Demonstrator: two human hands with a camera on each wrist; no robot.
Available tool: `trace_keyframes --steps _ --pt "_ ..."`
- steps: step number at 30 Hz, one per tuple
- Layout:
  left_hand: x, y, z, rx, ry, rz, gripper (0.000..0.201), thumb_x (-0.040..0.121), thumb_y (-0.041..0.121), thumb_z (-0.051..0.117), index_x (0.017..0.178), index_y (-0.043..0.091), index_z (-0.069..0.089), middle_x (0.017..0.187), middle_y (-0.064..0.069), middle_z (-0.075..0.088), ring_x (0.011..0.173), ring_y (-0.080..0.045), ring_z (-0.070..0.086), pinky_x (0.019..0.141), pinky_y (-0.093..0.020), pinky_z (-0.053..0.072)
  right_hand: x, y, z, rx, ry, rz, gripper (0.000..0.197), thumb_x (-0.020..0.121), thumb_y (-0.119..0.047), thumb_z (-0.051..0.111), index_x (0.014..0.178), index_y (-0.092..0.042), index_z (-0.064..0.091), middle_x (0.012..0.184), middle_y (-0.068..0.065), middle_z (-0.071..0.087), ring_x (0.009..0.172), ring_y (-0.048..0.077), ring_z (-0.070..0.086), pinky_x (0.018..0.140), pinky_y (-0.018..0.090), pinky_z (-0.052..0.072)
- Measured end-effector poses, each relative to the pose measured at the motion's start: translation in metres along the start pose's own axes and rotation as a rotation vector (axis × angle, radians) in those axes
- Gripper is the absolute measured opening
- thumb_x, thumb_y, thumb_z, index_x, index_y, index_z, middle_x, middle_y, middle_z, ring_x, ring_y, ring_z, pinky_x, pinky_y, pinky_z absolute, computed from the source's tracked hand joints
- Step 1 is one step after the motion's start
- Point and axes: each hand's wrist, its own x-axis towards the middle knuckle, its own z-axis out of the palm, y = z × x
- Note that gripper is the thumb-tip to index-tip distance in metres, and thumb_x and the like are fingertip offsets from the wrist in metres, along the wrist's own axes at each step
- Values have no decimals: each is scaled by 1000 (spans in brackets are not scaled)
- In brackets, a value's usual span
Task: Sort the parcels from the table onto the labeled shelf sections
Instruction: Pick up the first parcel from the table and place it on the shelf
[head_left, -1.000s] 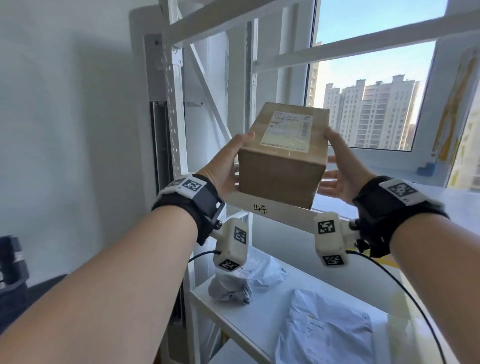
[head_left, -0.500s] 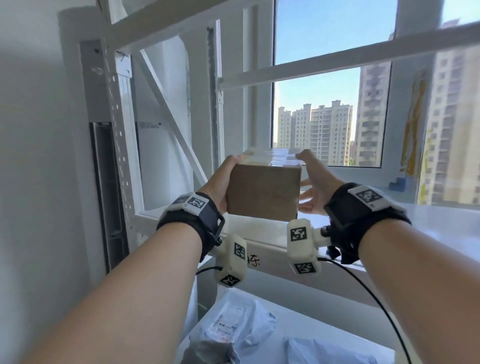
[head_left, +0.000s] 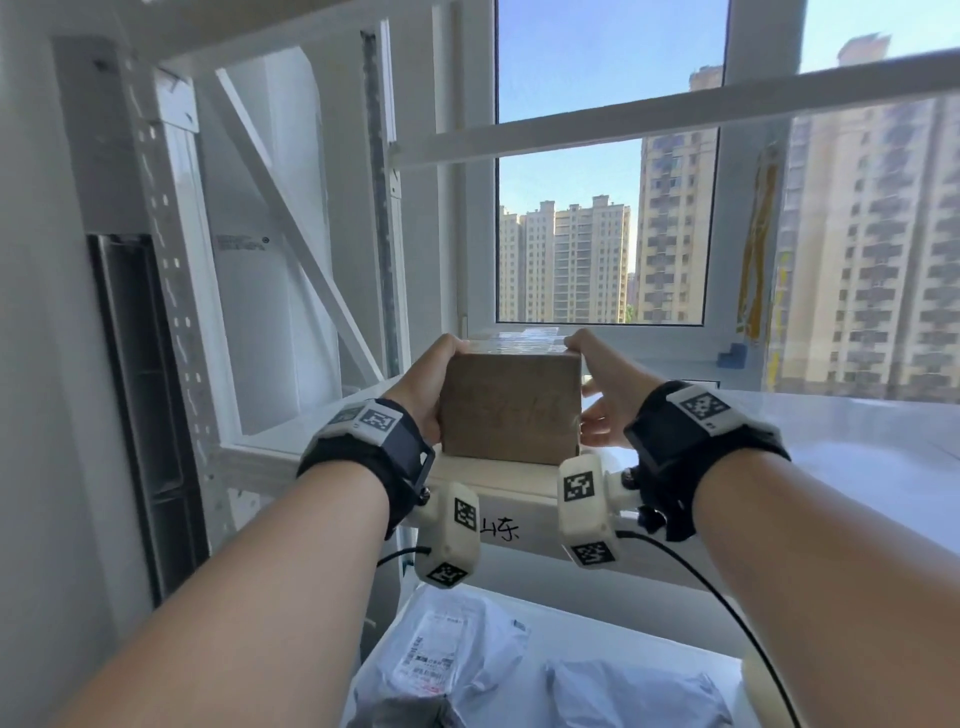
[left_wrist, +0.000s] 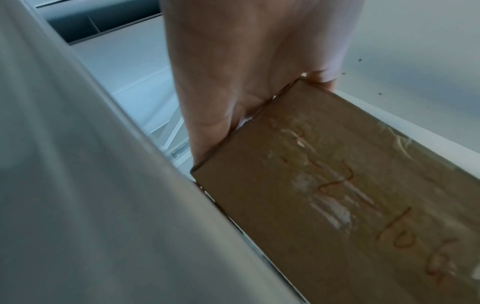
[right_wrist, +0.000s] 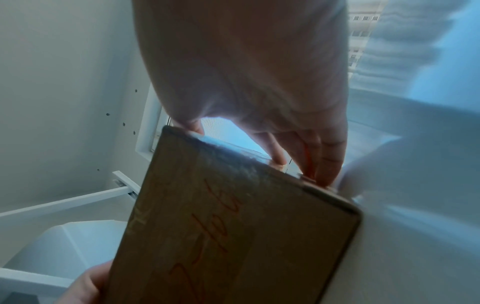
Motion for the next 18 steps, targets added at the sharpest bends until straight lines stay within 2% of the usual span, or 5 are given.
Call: trace_keyframes --steps 6,11,14,16,18 --pt "-8 6 0 71 100 -28 26 93 33 44 74 17 52 54 1 50 60 -16 49 61 -25 43 -7 2 4 39 68 6 65 88 -61 39 124 -8 47 123 16 53 96 30 57 78 35 48" --pt "-12 15 4 492 342 173 24 91 33 49 77 14 55 84 -7 55 78 -25 55 69 -28 40 -34 -1 2 -8 200 -76 68 100 -51 29 151 -7 30 152 19 38 135 39 43 108 48 40" --pt "-23 19 18 780 477 399 41 92 31 48 129 14 55 131 -7 57 121 -27 54 97 -34 43 -56 1 1 -271 350 -140 55 106 -34 26 146 2 35 115 19 60 112 36 56 89 36 47" --pt "-35 23 36 884 493 585 45 91 27 50 135 18 53 136 -7 54 126 -26 51 105 -37 41 -71 6 -4 -433 428 -190 44 105 -16 31 144 3 34 72 8 42 65 24 47 54 25 37" --pt "-48 27 59 920 407 719 40 90 22 49 129 18 59 134 -7 55 125 -25 52 105 -35 41 -73 16 -16 -641 505 -200 39 102 -13 37 138 2 42 67 3 34 57 16 37 50 24 33"
